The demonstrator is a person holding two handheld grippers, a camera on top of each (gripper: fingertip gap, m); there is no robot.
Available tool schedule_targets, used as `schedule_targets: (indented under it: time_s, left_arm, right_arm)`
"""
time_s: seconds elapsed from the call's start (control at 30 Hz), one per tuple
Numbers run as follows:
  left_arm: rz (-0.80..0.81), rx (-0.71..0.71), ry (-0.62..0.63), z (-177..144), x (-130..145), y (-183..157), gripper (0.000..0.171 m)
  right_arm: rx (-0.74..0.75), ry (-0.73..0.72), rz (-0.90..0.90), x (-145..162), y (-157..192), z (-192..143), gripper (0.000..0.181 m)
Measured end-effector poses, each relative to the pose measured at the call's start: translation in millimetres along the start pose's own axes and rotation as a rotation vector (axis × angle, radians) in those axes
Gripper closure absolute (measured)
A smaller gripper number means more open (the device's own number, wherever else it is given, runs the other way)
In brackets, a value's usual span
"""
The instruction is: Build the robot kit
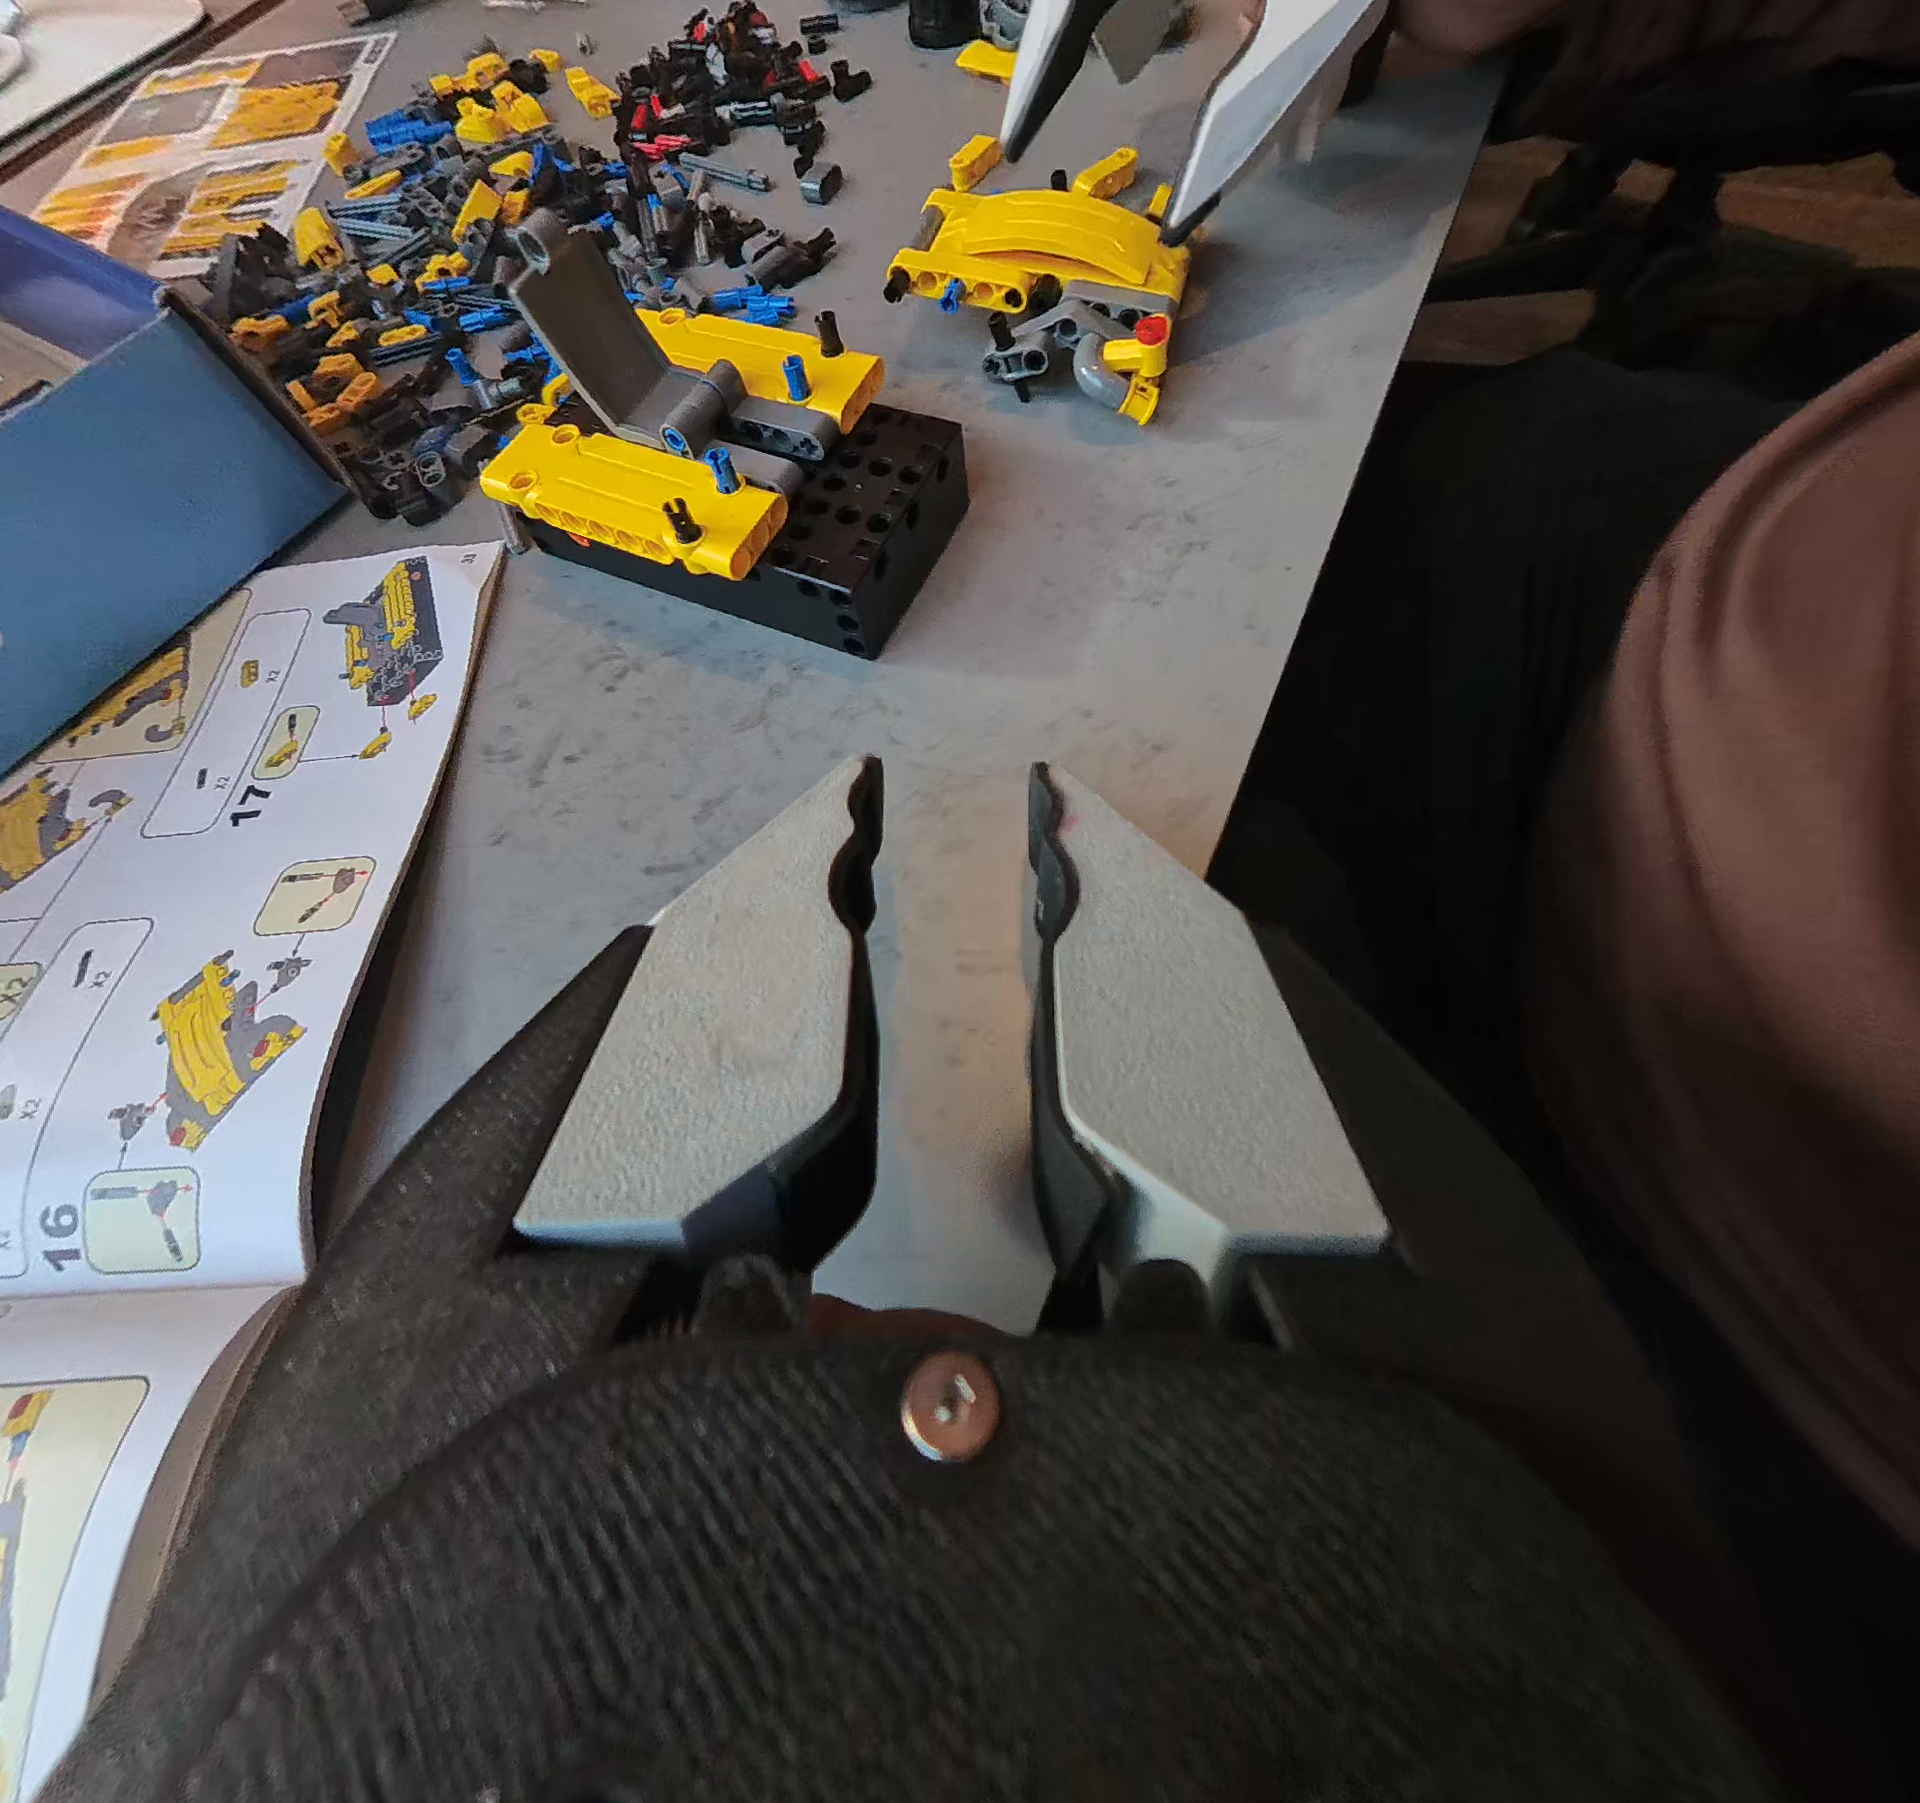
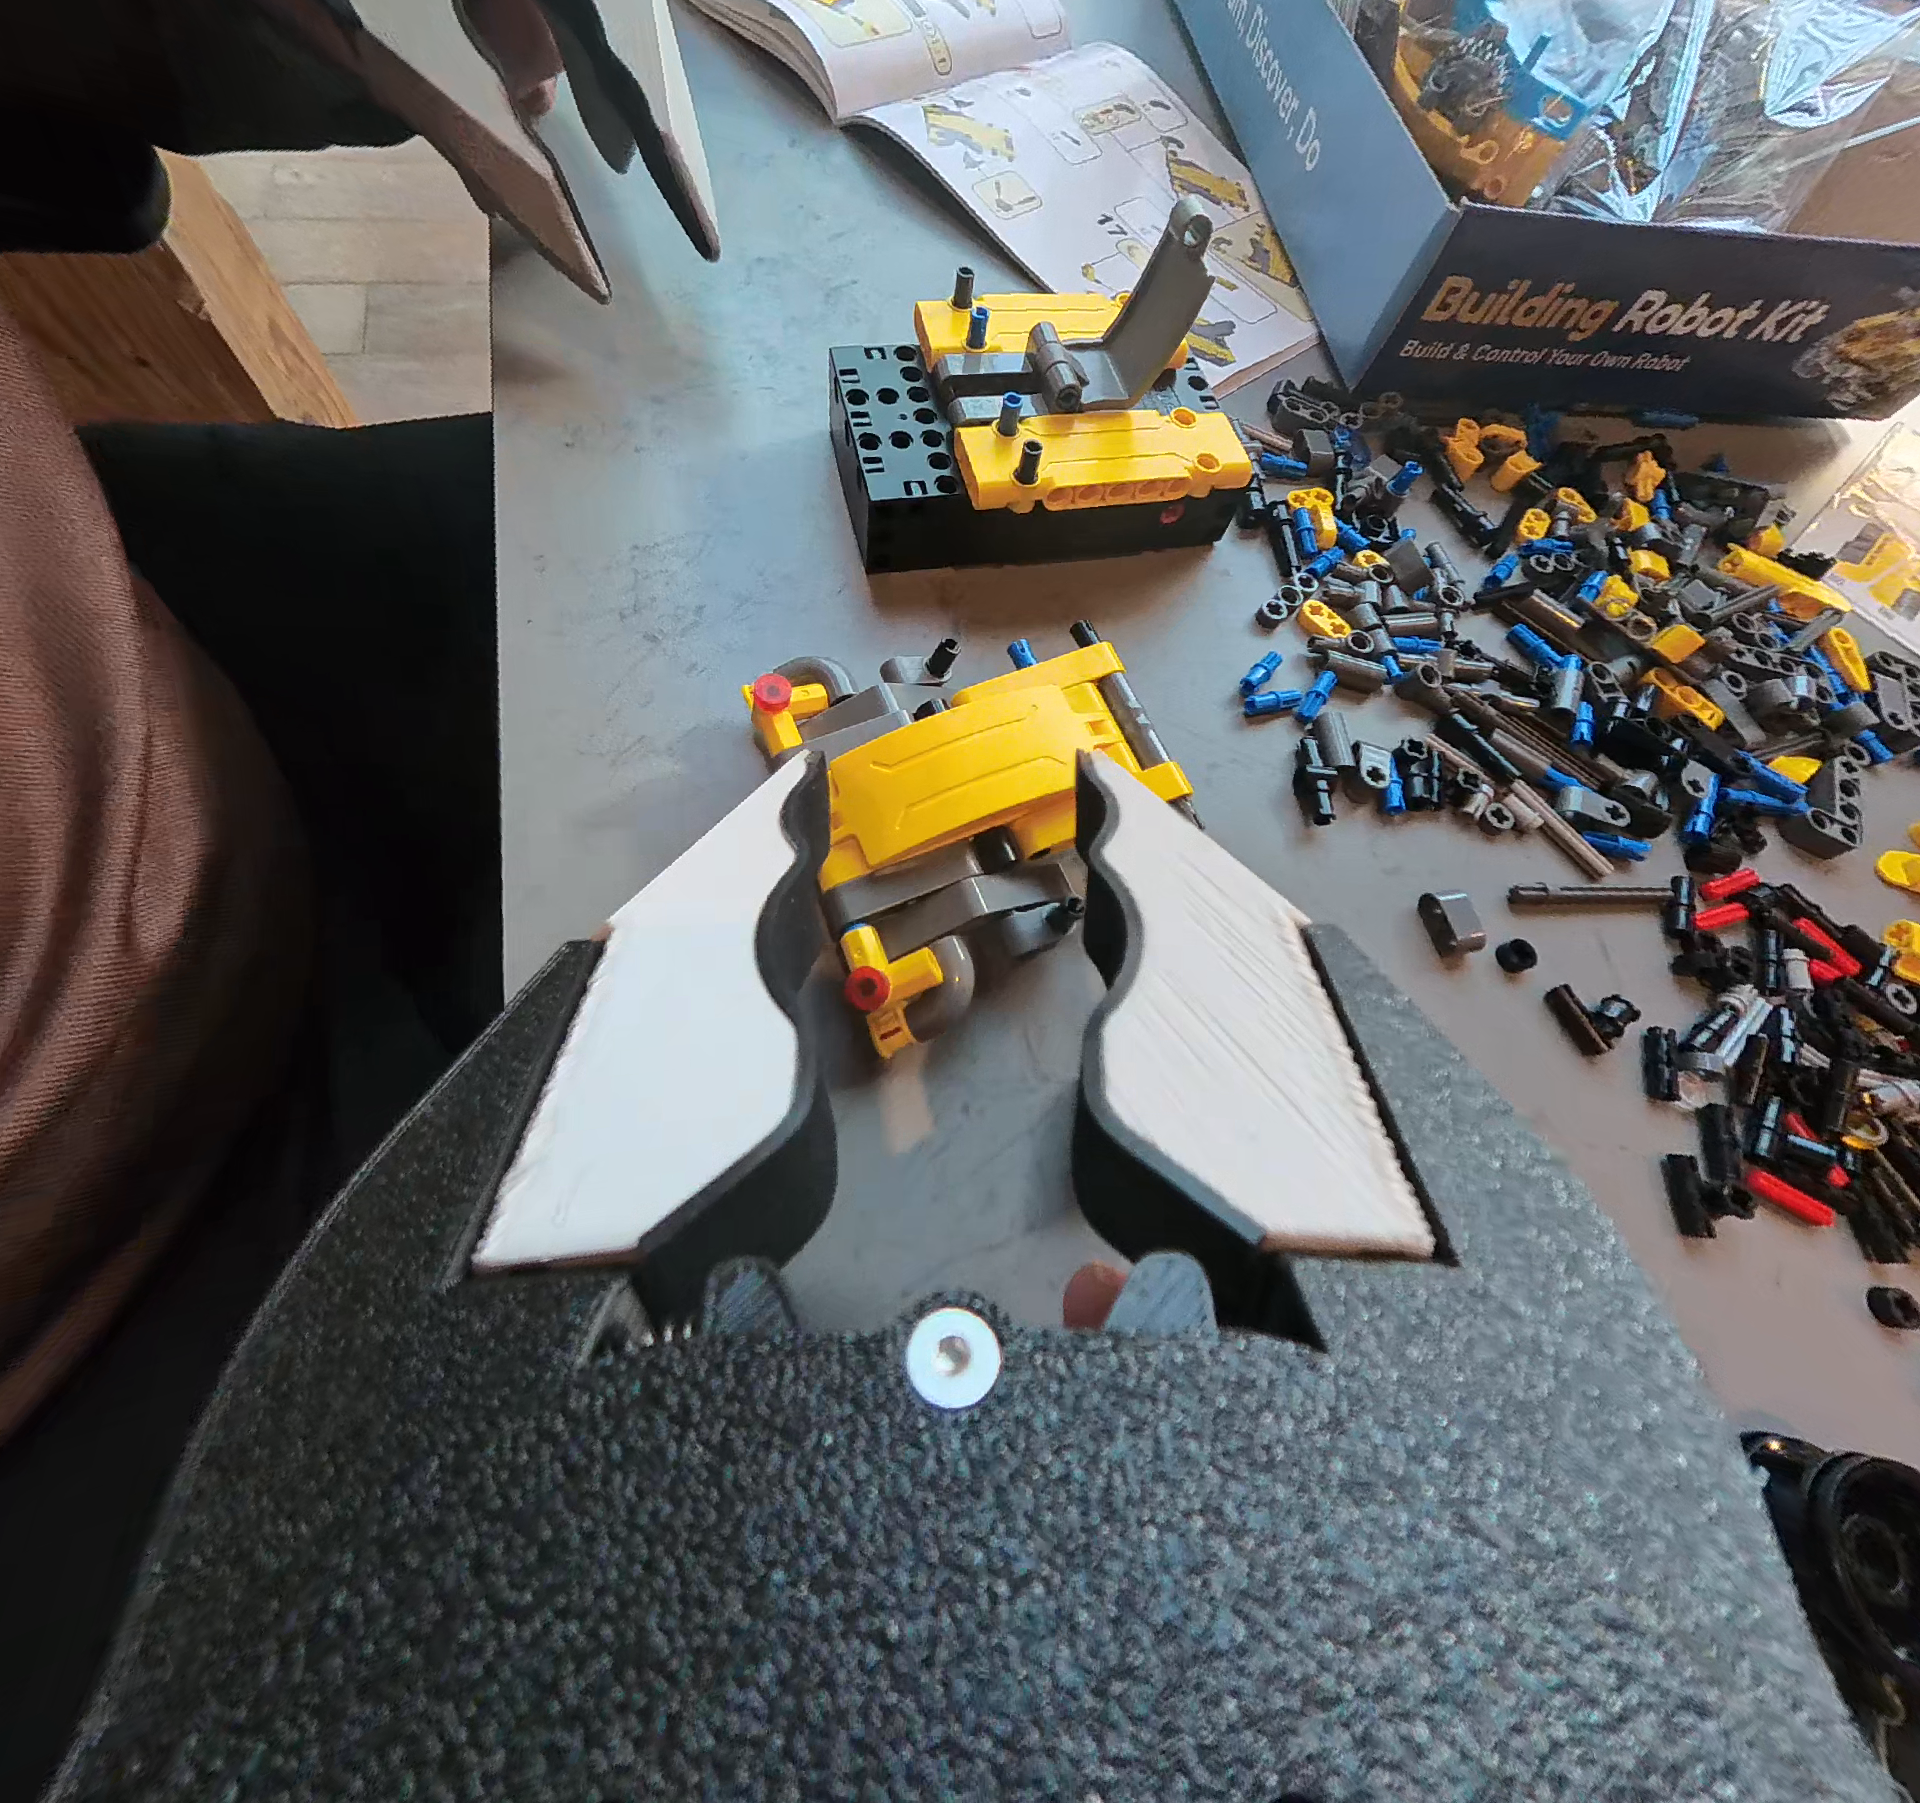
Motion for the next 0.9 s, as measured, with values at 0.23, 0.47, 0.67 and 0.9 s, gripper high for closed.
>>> schedule_targets:
  time_s: [0.23, 0.47, 0.67, 0.9]
  left_arm:
    - [0.182, -0.124, 0.074, 7.2, 5.9, -6.3, 0.148]
    - [0.195, -0.143, 0.050, 4.7, 5.2, -6.4, 0.142]
    - [0.146, -0.129, 0.026, 2.5, 3.1, -3.8, 0.142]
    - [0.100, -0.132, 0.013, 1.2, 1.7, -0.2, 0.142]
  right_arm:
    - [0.026, -0.050, 0.015, -3.9, -3.1, -5.5, 0.136]
    - [0.024, -0.036, 0.004, -1.9, 5.4, -9.6, 0.136]
    - [0.029, 0.023, -0.023, 3.0, 9.1, -4.8, 0.135]
    - [0.072, -0.001, -0.031, 0.9, 7.7, -10.2, 0.135]
Point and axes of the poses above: each gripper's, where its closed fingertips meet, z out along the fingers, x out of its underside, y = z × x across the jaws, the point moved 5 cm from there along -z, back along the fingers, and after that the axes turned 7 degrees about -y, right-handed, at the moved point
